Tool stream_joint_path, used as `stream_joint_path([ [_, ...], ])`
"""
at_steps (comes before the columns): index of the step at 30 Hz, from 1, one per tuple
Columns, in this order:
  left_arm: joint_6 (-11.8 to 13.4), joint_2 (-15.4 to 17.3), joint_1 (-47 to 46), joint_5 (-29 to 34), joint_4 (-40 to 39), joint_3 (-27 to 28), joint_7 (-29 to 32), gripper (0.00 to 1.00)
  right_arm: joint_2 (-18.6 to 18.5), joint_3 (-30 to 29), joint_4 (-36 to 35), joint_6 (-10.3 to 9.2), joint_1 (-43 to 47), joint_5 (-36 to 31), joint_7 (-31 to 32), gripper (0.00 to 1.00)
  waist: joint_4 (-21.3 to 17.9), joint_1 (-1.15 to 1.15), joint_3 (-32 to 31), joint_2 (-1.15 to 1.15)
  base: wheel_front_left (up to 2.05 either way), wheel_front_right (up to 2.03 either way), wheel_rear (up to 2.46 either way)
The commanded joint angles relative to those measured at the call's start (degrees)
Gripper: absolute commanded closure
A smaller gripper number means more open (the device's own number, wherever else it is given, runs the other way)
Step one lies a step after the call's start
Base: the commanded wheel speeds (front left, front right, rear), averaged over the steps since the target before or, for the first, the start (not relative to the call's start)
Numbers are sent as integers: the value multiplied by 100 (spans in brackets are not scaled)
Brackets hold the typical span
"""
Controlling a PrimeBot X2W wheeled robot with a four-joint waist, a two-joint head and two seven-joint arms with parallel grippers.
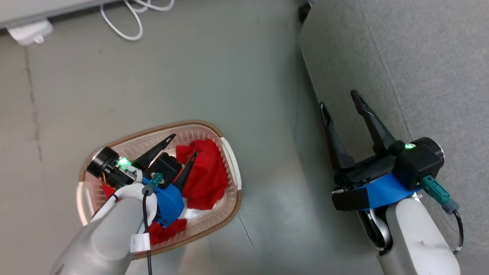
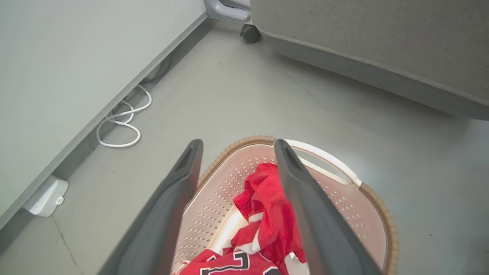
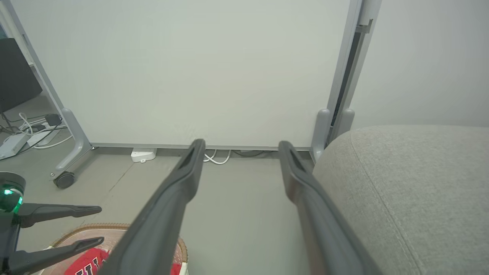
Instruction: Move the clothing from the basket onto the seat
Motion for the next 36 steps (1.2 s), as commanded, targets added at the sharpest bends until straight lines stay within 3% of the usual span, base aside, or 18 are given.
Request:
stream_joint_path([
  [1,-1,101,-246,-70,168,-244,-18,0,-15,16,-67,1,-128,-13,-20,0,-267,-1,543,0,0,0,0],
  [11,-2,416,-1030,-486,1085,-1526,-18,0,-14,42,-334,1,-520,-18,-20,0,-469,-1,1545,0,0,0,0],
  [28,-2,718,-2024,-983,1620,-2689,-18,0,-14,22,-611,1,-850,90,-20,0,-589,-1,2568,0,0,0,0],
  [29,-2,713,-2042,-994,1597,-2713,-18,22,-14,10,-611,1,-857,91,-21,0,-578,-1,2584,0,0,0,0],
  [30,-2,712,-2050,-997,1552,-2743,-18,82,-14,3,-603,1,-858,93,-20,0,-567,-1,2594,0,0,0,0],
  [31,-2,716,-2063,-1003,1529,-2768,-18,100,-14,0,-590,1,-862,94,-20,0,-557,-1,2600,0,0,0,0],
  [36,-2,680,-2086,-1089,1405,-2825,-18,100,-14,-5,-540,1,-861,99,-20,0,-499,-1,2561,0,0,0,0],
])
